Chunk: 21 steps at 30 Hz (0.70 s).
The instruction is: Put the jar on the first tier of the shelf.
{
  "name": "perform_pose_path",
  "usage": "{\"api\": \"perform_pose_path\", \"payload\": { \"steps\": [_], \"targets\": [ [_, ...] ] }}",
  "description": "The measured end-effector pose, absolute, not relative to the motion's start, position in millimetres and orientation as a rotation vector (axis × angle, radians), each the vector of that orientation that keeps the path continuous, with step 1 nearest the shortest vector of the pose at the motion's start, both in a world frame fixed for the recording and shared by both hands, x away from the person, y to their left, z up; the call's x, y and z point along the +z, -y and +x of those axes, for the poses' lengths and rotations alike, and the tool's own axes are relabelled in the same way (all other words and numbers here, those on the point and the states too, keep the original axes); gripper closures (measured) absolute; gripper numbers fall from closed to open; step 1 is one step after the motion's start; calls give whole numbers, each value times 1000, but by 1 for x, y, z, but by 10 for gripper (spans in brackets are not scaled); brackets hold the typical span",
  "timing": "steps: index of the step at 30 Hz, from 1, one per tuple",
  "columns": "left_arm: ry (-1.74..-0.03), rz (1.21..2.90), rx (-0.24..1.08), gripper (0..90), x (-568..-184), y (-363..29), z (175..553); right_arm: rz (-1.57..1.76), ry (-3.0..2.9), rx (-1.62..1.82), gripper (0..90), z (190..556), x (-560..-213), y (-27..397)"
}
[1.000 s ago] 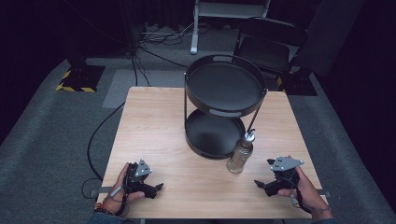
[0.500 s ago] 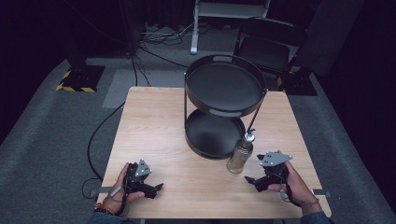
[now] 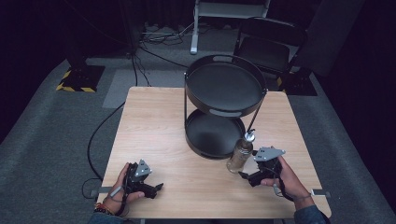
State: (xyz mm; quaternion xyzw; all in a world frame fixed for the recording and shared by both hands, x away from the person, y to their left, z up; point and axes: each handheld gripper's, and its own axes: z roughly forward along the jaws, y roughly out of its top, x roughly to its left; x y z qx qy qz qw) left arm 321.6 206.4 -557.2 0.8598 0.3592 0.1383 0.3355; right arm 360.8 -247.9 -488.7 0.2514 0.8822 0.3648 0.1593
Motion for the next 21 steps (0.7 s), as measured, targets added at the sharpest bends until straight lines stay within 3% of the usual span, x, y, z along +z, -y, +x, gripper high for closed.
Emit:
{"api": "perform_pose_path", "payload": {
  "steps": [15, 21],
  "targets": [
    [-937, 2243, 360, 2, -557, -206, 322, 751, -2494, 1098, 70, 370, -487, 237],
    [-937, 2243, 360, 2, -557, -206, 322, 771, -2485, 1140, 133, 373, -488, 232]
  ]
}}
